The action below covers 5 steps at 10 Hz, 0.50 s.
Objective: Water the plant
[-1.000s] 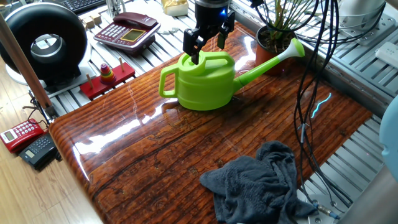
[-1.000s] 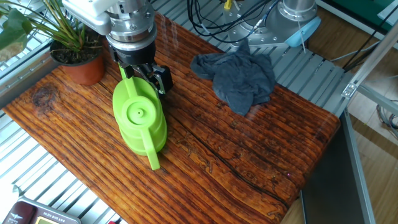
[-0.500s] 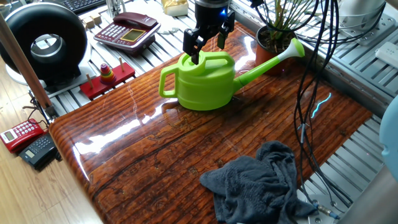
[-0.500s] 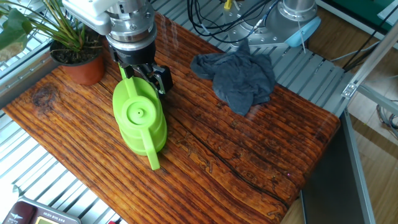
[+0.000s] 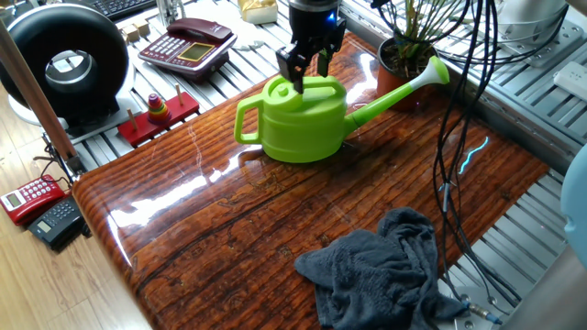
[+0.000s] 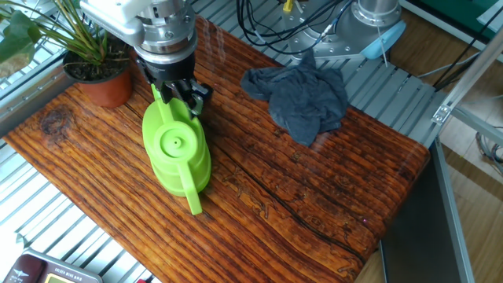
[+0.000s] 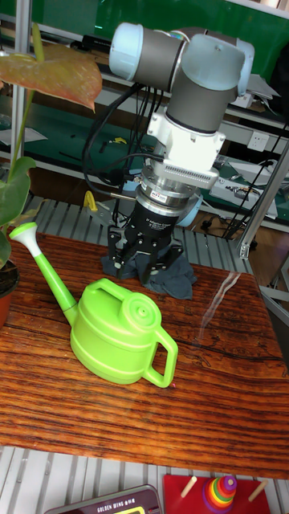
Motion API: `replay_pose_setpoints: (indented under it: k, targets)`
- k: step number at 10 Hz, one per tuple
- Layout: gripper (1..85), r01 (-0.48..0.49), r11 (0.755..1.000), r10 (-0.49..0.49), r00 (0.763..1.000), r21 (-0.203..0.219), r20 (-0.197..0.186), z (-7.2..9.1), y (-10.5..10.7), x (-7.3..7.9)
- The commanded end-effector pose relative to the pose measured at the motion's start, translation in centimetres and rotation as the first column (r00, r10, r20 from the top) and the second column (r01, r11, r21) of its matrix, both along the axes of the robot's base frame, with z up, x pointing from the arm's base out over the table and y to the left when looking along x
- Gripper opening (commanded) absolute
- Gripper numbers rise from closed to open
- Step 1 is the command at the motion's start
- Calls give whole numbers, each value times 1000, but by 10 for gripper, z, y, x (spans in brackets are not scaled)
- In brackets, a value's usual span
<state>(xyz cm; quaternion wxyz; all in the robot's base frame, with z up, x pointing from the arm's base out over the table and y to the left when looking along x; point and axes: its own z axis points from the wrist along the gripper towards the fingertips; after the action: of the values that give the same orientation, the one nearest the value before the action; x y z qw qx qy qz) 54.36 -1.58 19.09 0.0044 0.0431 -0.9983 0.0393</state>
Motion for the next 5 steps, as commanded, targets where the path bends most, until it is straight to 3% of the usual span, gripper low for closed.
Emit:
replay_pose_setpoints:
  k: [1, 2, 4, 5]
  targets:
    - [10, -35, 999, 35, 999, -36, -8, 4, -7, 0]
    - [10, -49, 998, 49, 999, -30, -9, 7, -5, -1]
    - [10, -133, 983, 129, 991, -126, -43, 29, -22, -5]
    - [10, -191, 975, 184, 980, -113, -74, 38, -18, -13]
